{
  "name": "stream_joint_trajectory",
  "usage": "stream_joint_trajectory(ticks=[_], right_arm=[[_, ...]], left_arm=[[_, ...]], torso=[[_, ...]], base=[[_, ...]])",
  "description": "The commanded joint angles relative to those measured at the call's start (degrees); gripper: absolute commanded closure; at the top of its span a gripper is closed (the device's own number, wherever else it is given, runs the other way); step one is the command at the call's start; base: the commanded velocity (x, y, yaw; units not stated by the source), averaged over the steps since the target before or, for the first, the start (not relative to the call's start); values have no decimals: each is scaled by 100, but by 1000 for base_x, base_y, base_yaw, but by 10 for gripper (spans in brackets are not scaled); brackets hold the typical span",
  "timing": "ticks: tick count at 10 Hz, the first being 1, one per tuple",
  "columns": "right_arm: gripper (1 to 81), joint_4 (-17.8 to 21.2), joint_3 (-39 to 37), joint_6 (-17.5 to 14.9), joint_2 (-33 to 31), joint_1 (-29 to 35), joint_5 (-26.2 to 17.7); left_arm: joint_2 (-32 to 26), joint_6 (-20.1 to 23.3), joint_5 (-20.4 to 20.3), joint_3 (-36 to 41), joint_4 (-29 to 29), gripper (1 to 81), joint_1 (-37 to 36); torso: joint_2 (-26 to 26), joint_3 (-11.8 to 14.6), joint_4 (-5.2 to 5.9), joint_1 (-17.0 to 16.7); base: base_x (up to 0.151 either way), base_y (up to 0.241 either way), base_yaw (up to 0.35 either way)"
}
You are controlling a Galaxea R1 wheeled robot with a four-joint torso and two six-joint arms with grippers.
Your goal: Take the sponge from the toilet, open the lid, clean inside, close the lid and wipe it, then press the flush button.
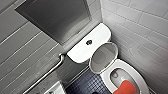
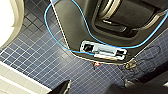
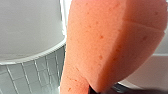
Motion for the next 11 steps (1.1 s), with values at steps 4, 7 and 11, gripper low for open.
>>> stream_joint_trajectory(ticks=[4,7,11], right_arm=[[811,412,-1726,-8,1608,1722,-2433],[811,623,-2896,-8,2541,1862,-2503],[811,861,-3916,-8,3307,1986,-2592]], left_arm=[[-130,46,558,-58,-3,10,232],[-130,46,576,-58,-20,10,232],[-130,46,585,-58,-12,10,232]], torso=[[0,0,0,0],[0,0,0,0],[0,0,0,0]], base=[[0,0,0],[0,0,0],[0,0,0]])
